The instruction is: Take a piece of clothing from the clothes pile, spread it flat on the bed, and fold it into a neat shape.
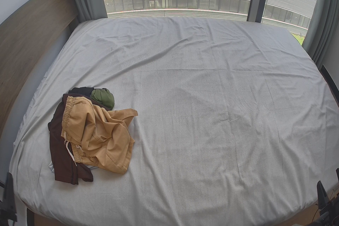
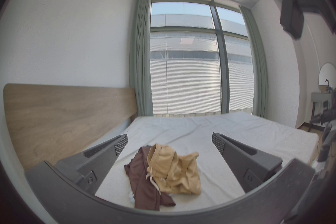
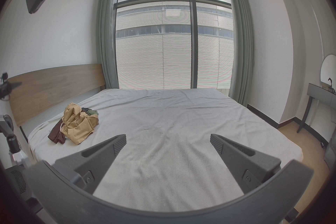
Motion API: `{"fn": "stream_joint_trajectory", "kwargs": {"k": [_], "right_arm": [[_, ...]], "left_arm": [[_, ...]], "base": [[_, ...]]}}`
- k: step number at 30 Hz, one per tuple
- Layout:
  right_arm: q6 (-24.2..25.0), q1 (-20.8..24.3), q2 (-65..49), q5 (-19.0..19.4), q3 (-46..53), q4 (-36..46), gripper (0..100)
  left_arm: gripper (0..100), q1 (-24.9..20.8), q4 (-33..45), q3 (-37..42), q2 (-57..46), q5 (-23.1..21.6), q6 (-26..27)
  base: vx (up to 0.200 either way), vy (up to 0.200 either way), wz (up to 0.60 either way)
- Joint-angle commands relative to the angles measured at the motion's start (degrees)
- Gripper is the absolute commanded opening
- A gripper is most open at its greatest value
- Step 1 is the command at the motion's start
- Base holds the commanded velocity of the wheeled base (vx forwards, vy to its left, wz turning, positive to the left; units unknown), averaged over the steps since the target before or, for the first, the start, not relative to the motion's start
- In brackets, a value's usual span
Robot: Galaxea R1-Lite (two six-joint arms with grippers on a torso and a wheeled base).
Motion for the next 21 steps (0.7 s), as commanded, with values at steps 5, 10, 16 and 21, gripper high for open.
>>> {"fn": "stream_joint_trajectory", "kwargs": {"k": [5,10,16,21], "right_arm": [[0.2,0.1,-0.9,-0.1,0.9,0.0,100],[0.2,0.1,-0.9,-0.1,1.0,0.0,100],[0.3,0.1,-0.9,-0.1,1.0,0.0,100],[0.4,0.1,-0.9,-0.1,1.0,0.0,100]], "left_arm": [[100,-6.3,-2.1,-21.9,41.3,-4.8,-7.3],[100,-6.4,-6.9,-24.8,53.2,-5.5,-7.8],[100,-6.2,-11.6,-26.0,61.9,-7.7,-7.6],[100,-5.7,-12.1,-26.6,65.4,-11.7,-7.7]], "base": [[0.000,0.000,0.00],[0.000,0.000,0.00],[0.000,0.000,0.00],[0.000,0.000,0.00]]}}
